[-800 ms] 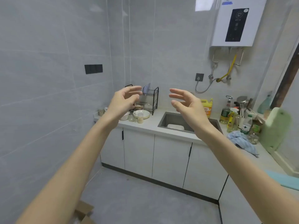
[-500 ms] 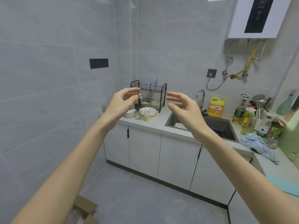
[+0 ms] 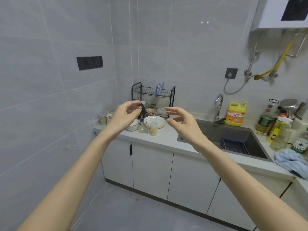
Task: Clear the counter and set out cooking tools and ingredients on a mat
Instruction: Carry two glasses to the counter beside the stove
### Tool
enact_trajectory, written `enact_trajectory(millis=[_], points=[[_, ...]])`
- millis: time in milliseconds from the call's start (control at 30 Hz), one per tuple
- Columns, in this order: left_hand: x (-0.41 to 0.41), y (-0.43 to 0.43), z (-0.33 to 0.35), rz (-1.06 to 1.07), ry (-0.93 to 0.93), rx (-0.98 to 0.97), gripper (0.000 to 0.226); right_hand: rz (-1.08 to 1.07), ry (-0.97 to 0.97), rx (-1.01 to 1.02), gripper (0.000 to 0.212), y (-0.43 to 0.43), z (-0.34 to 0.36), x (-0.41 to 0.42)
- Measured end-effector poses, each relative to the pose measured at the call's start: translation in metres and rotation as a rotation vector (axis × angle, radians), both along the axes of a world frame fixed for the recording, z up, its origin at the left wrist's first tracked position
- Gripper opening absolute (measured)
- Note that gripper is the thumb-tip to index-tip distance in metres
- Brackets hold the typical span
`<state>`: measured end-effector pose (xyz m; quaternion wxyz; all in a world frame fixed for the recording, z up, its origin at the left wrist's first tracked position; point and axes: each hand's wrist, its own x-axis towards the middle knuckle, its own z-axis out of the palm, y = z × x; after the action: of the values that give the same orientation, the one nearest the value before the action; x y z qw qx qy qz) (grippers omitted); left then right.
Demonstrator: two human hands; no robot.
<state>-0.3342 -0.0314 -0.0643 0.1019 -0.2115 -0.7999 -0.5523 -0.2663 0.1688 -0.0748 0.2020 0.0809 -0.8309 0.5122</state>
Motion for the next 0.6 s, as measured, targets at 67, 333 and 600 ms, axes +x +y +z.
enact_trajectory(millis=[67, 333, 600], points=[[-0.036, 0.002, -0.008, -0.01, -0.021, -0.035, 0.03, -0.016, -0.024, 0.008, 0.034, 0.002, -0.007, -0.033], [-0.153, 0.013, -0.053, -0.001, -0.086, -0.159, 0.037, -0.064, -0.124, 0.044, 0.032, 0.022, -0.046, -0.149], [-0.286, 0.044, -0.097, 0.0, -0.108, -0.294, 0.041, -0.034, -0.192, 0.123, 0.038, 0.059, -0.099, -0.289]])
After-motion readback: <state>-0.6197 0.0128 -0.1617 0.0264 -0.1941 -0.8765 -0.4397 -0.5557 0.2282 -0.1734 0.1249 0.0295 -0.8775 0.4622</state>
